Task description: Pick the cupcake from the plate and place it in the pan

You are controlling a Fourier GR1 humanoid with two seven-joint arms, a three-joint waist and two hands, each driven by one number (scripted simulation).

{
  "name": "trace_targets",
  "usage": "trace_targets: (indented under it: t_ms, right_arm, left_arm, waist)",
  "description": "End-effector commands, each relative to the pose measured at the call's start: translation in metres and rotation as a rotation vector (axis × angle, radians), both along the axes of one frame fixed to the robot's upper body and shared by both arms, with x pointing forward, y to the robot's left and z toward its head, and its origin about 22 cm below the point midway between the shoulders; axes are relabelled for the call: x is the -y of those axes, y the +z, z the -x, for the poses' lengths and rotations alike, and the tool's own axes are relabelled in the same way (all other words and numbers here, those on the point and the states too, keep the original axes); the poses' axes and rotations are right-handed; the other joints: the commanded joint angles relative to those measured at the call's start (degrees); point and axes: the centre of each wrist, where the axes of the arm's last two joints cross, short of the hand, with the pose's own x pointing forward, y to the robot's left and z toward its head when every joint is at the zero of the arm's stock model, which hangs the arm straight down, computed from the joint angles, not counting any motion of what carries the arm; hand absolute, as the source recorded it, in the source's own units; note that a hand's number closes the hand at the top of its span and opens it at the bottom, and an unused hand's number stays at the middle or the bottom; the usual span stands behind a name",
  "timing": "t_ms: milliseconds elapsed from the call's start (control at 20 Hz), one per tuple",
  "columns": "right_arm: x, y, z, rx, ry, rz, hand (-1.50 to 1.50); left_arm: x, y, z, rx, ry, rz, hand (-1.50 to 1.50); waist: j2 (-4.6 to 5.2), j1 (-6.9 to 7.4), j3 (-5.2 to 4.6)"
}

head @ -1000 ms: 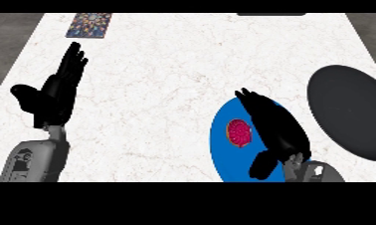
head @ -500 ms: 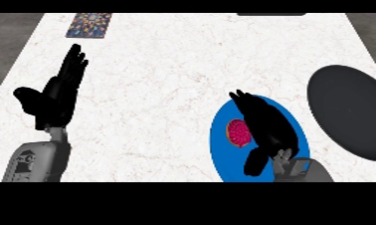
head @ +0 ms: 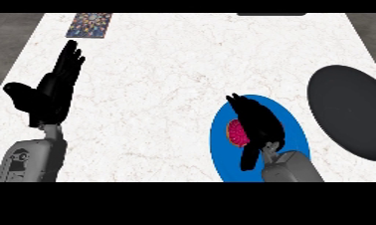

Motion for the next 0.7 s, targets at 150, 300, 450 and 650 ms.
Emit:
trace_targets:
  t_ms: [150,300,450,650]
  right_arm:
    - [0.003,0.014,-0.013,0.000,0.134,-0.037,1.50]
    - [0.006,-0.028,-0.001,0.018,0.149,-0.014,1.50]
    - [0.000,-0.005,-0.015,0.033,0.144,-0.036,1.50]
    - [-0.004,-0.011,0.006,0.047,0.152,-0.006,1.50]
  left_arm:
    - [-0.004,-0.005,0.008,-0.011,-0.001,0.000,0.00]
    - [0.013,-0.017,0.002,0.010,0.010,-0.008,0.00]
    - [0.006,-0.007,-0.013,0.003,-0.003,-0.004,0.00]
    - [-0.002,-0.015,-0.016,-0.004,0.006,0.003,0.00]
  waist:
    - [-0.02,0.13,-0.01]
    - [0.04,-0.04,0.00]
    - [0.02,-0.11,-0.01]
    - [0.00,-0.23,-0.01]
